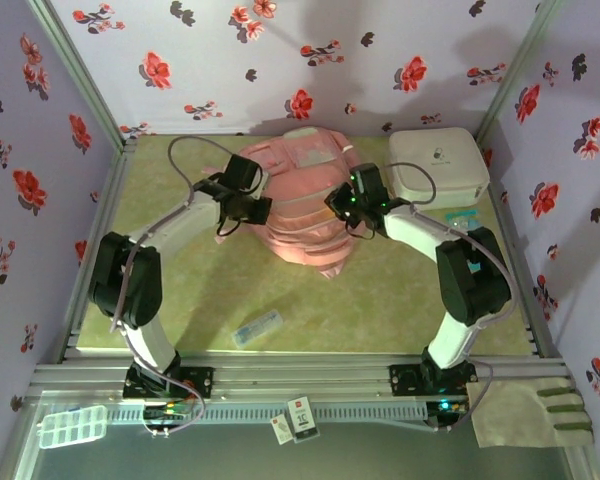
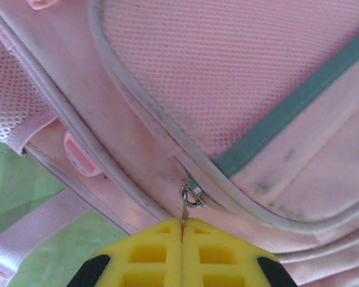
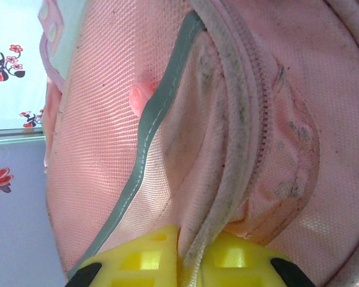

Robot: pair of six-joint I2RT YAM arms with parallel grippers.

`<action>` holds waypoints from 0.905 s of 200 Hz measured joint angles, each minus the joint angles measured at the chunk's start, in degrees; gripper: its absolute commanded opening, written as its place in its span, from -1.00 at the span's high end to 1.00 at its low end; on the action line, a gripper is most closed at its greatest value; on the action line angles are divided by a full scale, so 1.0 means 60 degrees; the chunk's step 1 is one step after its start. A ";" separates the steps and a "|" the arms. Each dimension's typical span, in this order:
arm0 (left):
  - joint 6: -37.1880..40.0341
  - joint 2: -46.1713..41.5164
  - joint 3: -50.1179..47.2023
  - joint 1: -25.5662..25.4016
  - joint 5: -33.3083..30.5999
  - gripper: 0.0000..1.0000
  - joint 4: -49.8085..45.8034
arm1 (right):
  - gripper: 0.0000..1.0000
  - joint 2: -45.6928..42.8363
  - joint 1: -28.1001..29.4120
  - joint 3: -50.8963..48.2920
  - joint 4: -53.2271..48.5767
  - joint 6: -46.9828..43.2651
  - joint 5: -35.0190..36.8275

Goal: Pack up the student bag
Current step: Unzip the student bag at the top-center of the table, then move the loose stationery from the bottom-center of the table.

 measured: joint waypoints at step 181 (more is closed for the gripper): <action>-0.2222 -0.4685 -0.2652 0.2648 -0.0466 -0.80 -0.0124 | -0.54 -0.1727 0.3537 0.0769 -0.4335 -0.5158 0.2346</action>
